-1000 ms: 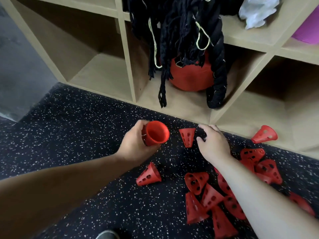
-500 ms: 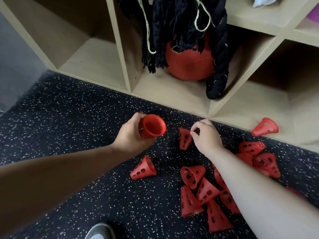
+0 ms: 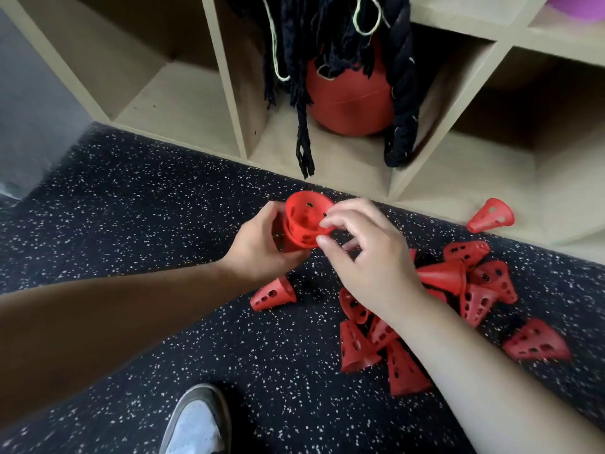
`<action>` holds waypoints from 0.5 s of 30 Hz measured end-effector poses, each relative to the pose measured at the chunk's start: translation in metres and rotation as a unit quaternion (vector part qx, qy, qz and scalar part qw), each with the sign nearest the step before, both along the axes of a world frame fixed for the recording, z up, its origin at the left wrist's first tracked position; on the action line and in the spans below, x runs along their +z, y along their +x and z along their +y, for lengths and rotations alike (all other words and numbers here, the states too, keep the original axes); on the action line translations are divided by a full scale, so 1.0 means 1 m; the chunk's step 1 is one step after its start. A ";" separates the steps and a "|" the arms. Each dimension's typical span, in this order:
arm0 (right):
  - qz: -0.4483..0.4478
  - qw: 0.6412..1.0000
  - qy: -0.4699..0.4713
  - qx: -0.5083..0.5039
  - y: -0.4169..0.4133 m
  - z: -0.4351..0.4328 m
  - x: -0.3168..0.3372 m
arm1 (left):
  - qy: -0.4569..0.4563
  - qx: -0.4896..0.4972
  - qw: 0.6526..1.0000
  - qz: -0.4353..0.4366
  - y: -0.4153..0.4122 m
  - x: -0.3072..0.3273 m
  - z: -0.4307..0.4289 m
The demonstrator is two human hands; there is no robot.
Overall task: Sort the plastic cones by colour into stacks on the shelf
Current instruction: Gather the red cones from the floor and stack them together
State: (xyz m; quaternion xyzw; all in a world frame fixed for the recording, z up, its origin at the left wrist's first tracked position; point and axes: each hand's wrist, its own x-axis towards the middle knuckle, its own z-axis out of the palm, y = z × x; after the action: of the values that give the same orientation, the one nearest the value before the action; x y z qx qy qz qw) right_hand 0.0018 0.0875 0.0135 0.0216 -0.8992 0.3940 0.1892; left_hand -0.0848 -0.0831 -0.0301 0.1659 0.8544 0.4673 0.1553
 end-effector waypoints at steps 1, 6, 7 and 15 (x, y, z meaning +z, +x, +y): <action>-0.011 1.000 -0.023 0.000 0.003 -0.002 -0.002 | 0.004 -0.003 1.000 0.002 0.002 0.002 -0.001; -0.066 0.979 -0.085 -0.172 0.023 -0.016 -0.032 | -0.011 0.010 1.000 0.010 0.002 0.001 -0.018; -0.132 0.973 -0.069 -0.174 0.024 -0.022 -0.043 | -0.018 0.018 1.000 0.013 0.001 -0.001 -0.022; -0.383 0.918 -0.043 -0.098 0.017 -0.070 -0.110 | -0.030 0.058 0.998 0.015 -0.007 -0.013 -0.040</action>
State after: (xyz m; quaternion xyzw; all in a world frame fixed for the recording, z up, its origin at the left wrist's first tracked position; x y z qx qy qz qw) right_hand 0.0188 0.0173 -0.0962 -0.2270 -0.8827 0.3902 -0.1310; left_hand -0.0917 -0.1228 -0.0432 0.1188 0.8784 0.4471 0.1202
